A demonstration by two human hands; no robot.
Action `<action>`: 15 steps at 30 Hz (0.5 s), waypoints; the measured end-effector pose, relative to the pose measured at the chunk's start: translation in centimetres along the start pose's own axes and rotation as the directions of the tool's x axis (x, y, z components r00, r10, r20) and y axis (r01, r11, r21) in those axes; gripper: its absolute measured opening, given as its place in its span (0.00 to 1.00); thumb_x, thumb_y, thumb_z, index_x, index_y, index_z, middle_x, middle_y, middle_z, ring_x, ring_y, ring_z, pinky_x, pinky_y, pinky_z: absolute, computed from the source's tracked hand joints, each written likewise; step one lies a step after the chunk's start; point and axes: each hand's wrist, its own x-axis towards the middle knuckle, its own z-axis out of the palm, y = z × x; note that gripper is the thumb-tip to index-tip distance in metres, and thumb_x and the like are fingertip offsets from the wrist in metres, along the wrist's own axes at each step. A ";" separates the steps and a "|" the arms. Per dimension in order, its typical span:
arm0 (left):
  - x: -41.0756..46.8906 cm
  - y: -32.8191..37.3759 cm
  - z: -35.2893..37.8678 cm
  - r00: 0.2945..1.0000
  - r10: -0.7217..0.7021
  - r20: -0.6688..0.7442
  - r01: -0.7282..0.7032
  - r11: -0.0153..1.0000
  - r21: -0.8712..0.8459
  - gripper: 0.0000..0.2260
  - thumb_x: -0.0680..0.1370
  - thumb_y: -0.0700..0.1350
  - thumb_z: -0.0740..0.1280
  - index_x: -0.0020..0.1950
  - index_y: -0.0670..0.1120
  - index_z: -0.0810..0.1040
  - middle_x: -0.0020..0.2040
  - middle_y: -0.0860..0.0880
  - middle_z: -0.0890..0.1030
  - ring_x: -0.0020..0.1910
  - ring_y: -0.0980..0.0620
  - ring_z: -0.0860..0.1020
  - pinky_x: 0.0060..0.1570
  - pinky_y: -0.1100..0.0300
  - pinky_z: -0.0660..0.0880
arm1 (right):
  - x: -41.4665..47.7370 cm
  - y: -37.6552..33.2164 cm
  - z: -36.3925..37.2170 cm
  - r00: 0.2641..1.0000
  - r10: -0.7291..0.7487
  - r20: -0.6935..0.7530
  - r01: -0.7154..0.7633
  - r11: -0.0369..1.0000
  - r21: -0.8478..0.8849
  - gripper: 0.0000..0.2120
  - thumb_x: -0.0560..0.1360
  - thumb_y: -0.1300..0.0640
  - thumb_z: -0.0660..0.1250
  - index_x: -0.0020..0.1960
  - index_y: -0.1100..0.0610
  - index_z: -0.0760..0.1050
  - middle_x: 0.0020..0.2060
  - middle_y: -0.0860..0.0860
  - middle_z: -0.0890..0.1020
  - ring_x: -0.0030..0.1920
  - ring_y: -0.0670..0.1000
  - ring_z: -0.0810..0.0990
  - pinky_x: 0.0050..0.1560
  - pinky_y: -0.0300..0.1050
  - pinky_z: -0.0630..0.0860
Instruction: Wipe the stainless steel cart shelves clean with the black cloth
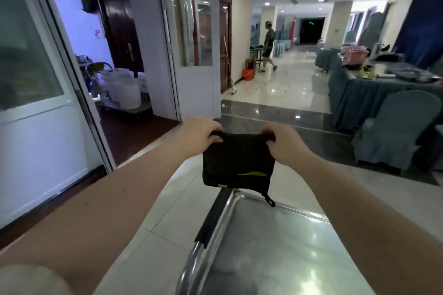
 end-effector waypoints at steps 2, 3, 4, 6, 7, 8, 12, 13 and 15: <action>1.9 -2.7 2.7 1.000 -0.002 0.030 0.001 1.000 0.006 0.12 0.80 0.50 0.64 0.62 0.50 0.78 0.58 0.49 0.79 0.57 0.47 0.76 0.58 0.51 0.69 | 1.8 0.3 3.5 0.993 0.111 -0.033 -0.112 0.993 -0.034 0.17 0.76 0.68 0.59 0.57 0.52 0.77 0.53 0.51 0.79 0.53 0.53 0.76 0.49 0.44 0.72; 2.7 -3.9 4.0 1.000 -0.001 0.029 0.001 1.000 -0.004 0.12 0.80 0.50 0.64 0.62 0.50 0.78 0.58 0.49 0.79 0.58 0.47 0.76 0.59 0.50 0.69 | 2.6 0.5 5.1 0.985 0.155 -0.071 -0.158 0.987 -0.037 0.17 0.76 0.69 0.58 0.57 0.53 0.78 0.54 0.52 0.79 0.54 0.53 0.76 0.50 0.43 0.70; 3.1 -5.0 5.4 1.000 0.011 0.021 -0.010 1.000 -0.030 0.11 0.80 0.49 0.64 0.62 0.50 0.78 0.57 0.49 0.79 0.57 0.47 0.76 0.60 0.49 0.68 | 3.0 0.6 6.7 0.975 0.193 -0.113 -0.197 0.980 -0.028 0.18 0.75 0.69 0.57 0.56 0.54 0.78 0.54 0.53 0.79 0.53 0.53 0.76 0.50 0.41 0.68; 3.1 -7.3 8.6 0.999 0.036 -0.033 -0.039 0.994 -0.098 0.09 0.80 0.46 0.65 0.58 0.49 0.80 0.54 0.50 0.80 0.54 0.48 0.77 0.59 0.49 0.68 | 2.8 0.9 9.7 0.961 0.209 -0.179 -0.215 0.976 -0.015 0.17 0.74 0.70 0.58 0.53 0.55 0.80 0.51 0.52 0.80 0.51 0.52 0.75 0.50 0.38 0.66; 2.4 -8.3 10.2 0.997 0.047 -0.061 -0.054 0.990 -0.130 0.08 0.79 0.45 0.66 0.56 0.49 0.80 0.52 0.51 0.80 0.51 0.49 0.77 0.57 0.50 0.67 | 2.0 1.2 11.4 0.966 0.180 -0.186 -0.189 0.982 -0.029 0.17 0.74 0.71 0.59 0.53 0.56 0.80 0.50 0.52 0.80 0.50 0.52 0.75 0.51 0.36 0.65; 1.3 -9.3 11.9 0.996 0.050 -0.078 -0.062 0.985 -0.161 0.06 0.78 0.45 0.67 0.54 0.49 0.81 0.51 0.52 0.80 0.48 0.50 0.77 0.55 0.52 0.66 | 0.8 1.5 13.2 0.973 0.147 -0.176 -0.159 0.986 -0.058 0.16 0.74 0.71 0.61 0.53 0.57 0.80 0.50 0.53 0.80 0.51 0.52 0.75 0.52 0.35 0.64; -6.8 -11.6 20.0 0.995 0.029 0.096 -0.005 0.970 -0.245 0.06 0.76 0.45 0.70 0.52 0.51 0.82 0.50 0.53 0.81 0.47 0.50 0.80 0.53 0.52 0.67 | -6.8 2.8 21.6 0.985 0.158 0.069 -0.145 0.974 -0.172 0.18 0.73 0.73 0.62 0.58 0.59 0.79 0.55 0.54 0.79 0.57 0.57 0.74 0.58 0.42 0.67; -9.5 -11.6 22.2 0.972 0.031 0.234 0.027 0.970 -0.240 0.07 0.77 0.45 0.69 0.54 0.53 0.81 0.53 0.54 0.81 0.51 0.51 0.79 0.57 0.52 0.66 | -8.8 2.9 23.7 0.955 0.223 0.196 -0.178 0.958 -0.223 0.20 0.73 0.72 0.61 0.61 0.56 0.77 0.57 0.53 0.78 0.59 0.56 0.73 0.58 0.43 0.67; -13.8 -11.7 25.9 0.881 0.032 0.472 0.077 0.975 -0.209 0.14 0.79 0.44 0.64 0.63 0.56 0.77 0.62 0.57 0.77 0.62 0.56 0.74 0.67 0.54 0.58 | -12.3 3.4 26.8 0.852 0.364 0.376 -0.278 0.924 -0.264 0.28 0.74 0.70 0.60 0.70 0.51 0.68 0.62 0.51 0.75 0.63 0.54 0.71 0.60 0.45 0.70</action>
